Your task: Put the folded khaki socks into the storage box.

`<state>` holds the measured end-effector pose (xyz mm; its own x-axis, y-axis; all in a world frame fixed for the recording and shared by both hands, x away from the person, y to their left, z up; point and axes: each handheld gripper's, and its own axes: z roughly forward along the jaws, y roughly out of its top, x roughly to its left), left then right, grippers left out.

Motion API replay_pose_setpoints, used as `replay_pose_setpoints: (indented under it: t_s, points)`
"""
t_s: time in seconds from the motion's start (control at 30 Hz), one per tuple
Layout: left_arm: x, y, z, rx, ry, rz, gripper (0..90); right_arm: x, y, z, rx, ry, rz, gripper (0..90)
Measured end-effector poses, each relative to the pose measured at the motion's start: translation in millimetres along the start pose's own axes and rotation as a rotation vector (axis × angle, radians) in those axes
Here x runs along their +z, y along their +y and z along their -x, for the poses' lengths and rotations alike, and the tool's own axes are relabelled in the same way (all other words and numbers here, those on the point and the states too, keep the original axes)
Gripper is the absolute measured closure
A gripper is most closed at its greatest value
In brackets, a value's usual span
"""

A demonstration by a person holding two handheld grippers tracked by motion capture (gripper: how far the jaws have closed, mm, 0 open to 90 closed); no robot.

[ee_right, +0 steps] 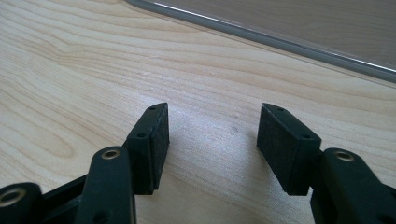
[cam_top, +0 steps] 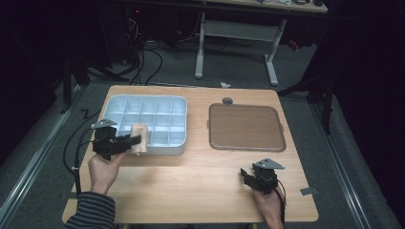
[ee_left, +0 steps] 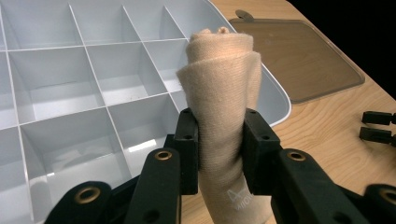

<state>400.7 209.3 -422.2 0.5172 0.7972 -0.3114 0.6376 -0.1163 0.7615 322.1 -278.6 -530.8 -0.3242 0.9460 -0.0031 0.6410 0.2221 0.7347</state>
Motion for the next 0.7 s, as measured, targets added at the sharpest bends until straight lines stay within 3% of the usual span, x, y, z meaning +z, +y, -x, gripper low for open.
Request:
replay_pose_setpoints:
  t_s: [0.7]
  points:
    - [2.1,25.0,-4.4,0.012,0.022,-0.009,70.9,0.0,0.0,0.3,0.006,-0.001,0.0,43.8]
